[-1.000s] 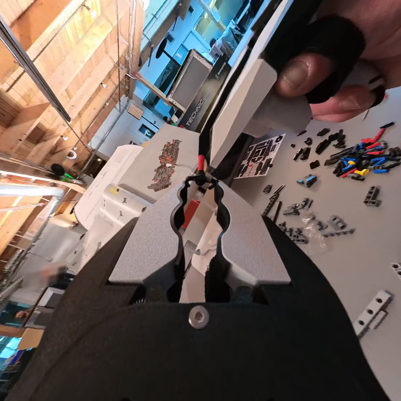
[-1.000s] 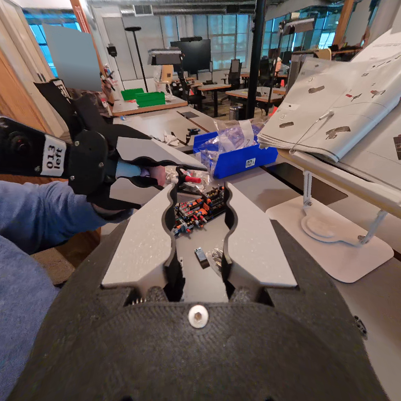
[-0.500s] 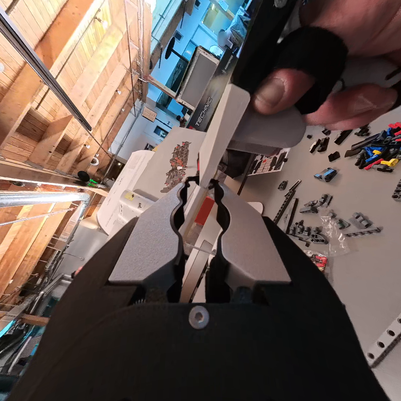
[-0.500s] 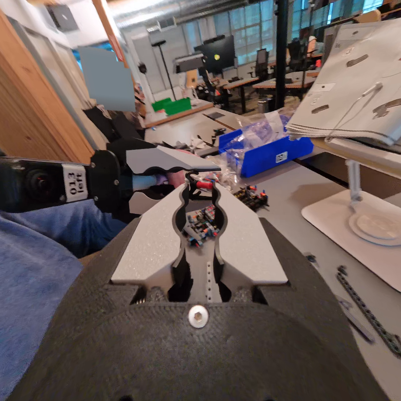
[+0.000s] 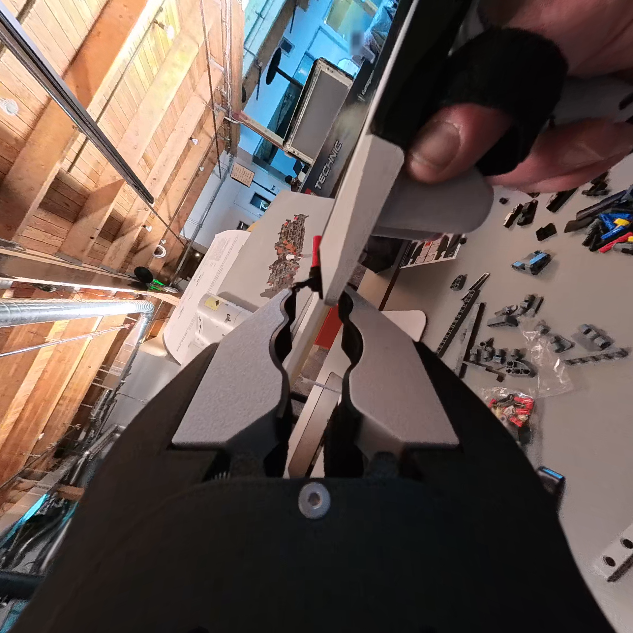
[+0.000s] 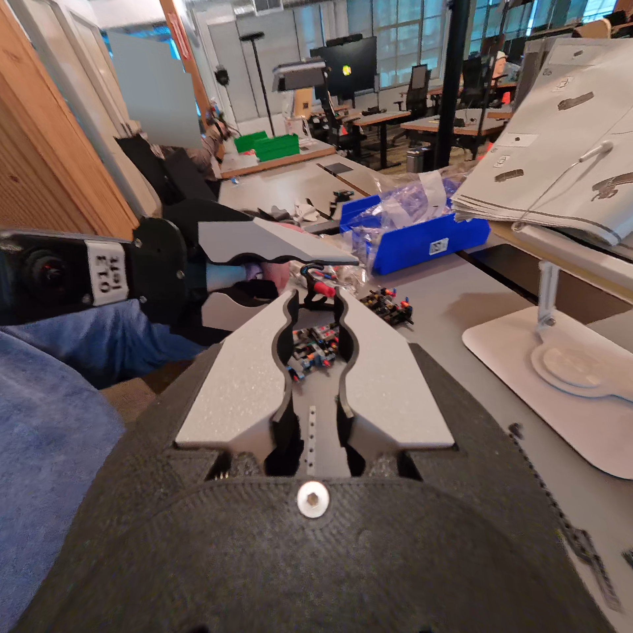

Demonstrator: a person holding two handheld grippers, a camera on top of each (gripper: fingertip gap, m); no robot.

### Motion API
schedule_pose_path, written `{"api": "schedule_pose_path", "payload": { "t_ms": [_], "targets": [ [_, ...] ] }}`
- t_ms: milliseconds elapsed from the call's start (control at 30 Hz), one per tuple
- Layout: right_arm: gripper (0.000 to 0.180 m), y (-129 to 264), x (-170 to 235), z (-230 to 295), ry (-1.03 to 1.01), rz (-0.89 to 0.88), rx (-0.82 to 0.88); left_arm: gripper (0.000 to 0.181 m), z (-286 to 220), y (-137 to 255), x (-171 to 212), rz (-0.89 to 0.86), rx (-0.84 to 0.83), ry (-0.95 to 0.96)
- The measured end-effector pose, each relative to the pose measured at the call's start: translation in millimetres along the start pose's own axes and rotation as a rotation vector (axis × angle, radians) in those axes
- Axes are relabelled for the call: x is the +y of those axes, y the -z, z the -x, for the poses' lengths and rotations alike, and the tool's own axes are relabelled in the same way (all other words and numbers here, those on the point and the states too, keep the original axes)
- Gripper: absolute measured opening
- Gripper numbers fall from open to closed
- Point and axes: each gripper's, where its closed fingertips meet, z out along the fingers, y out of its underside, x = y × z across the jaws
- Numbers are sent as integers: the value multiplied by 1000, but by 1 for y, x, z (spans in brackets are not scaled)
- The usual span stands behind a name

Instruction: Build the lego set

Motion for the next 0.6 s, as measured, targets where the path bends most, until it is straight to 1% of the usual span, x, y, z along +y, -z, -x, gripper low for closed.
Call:
{"api": "schedule_pose_path", "payload": {
  "t_ms": [33, 67, 100, 133, 300, 500, 600],
  "targets": [
    [19, -1, 2, -1, 28, 17, 19, 22, -1, 0, 0, 3, 4, -6],
    [18, -3, 4, 0, 42, 26, 22, 22, -3, -1, 1, 11, 11, -18],
    [12, -4, 4, 0, 50, 28, 29, 23, -4, -1, 1, 13, 12, -30],
    [10, -4, 5, -1, 62, 31, 38, 22, -4, -1, 1, 14, 10, -36],
    [10, -6, 6, -2, 97, 43, 66, 22, -4, 0, 4, 48, -1, -65],
    [10, -12, 9, -7, 142, 78, 112, 22, -5, -1, 13, 82, 14, -29],
    [10, -16, 9, -10, 196, 99, 135, 23, -4, -2, 17, 80, 30, 30]
  ]
}}
